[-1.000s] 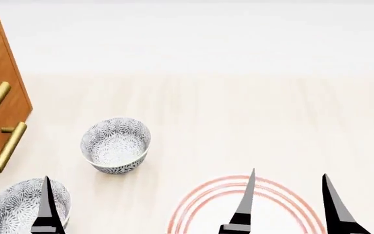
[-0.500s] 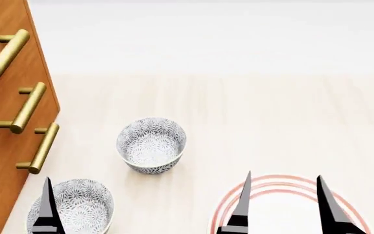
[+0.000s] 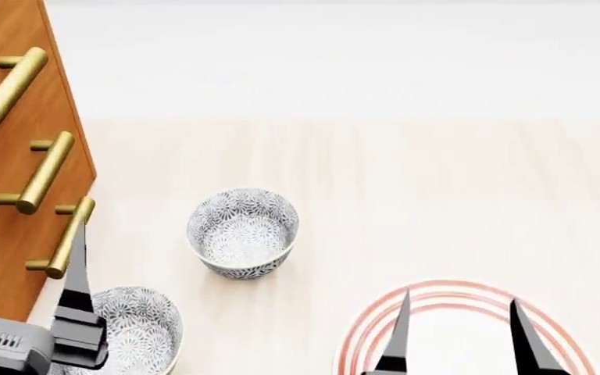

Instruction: Open the top drawer of the cabinet.

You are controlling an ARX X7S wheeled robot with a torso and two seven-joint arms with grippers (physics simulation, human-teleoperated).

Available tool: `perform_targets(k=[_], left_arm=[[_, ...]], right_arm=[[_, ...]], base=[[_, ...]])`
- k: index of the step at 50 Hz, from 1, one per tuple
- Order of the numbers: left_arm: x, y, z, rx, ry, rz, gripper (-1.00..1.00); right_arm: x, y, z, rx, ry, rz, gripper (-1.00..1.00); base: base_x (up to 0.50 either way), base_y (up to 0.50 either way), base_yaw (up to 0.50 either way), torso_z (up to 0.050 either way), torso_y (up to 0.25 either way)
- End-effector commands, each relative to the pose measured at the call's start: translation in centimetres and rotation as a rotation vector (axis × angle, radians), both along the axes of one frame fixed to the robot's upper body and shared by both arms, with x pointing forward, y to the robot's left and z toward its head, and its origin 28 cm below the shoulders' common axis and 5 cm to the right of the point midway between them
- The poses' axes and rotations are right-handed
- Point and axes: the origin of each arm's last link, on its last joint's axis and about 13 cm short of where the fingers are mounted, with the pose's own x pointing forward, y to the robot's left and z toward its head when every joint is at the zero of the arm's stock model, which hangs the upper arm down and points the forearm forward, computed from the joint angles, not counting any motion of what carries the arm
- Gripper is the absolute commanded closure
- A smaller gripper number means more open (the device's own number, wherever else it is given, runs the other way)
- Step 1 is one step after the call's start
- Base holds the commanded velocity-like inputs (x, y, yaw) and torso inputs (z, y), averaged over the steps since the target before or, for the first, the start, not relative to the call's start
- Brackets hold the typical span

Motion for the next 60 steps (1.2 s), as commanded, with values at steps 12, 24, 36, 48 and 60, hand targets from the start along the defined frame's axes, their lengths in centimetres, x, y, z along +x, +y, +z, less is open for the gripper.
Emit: perform_targets(k=[12,24,36,48,60], left_arm=[[2.9,2.0,5.6,0.494,-0.037,0.223,-1.00],[4.3,2.0,5.8,0.755,-0.073,0.290,-1.00],[6.5,2.2,6.0,0.917,-0.063,0.331,-1.00],[7.5,2.2,5.6,0.988,-0.012,0.316,-1.00],[9.1,2.3,5.0,1.036,0.060,0.314,-1.00]], right_arm=[[-0.3,-0.4,-0.6,0.025,0.038,0.005,-1.00],[-0.2,-0.3,-1.2,0.018,0.058,0.022,-1.00],[-0.2,-0.2,-1.7,0.007,0.076,0.038,-1.00],[-0.3,-0.2,-1.9,0.000,0.083,0.046,-1.00],[-0.2,-0.1,-2.1,-0.007,0.085,0.051,-1.00]], base=[[0.00,0.00,0.00,0.000,0.000],[0.00,0.00,0.00,0.000,0.000],[0.00,0.00,0.00,0.000,0.000],[0.00,0.00,0.00,0.000,0.000],[0.00,0.00,0.00,0.000,0.000]])
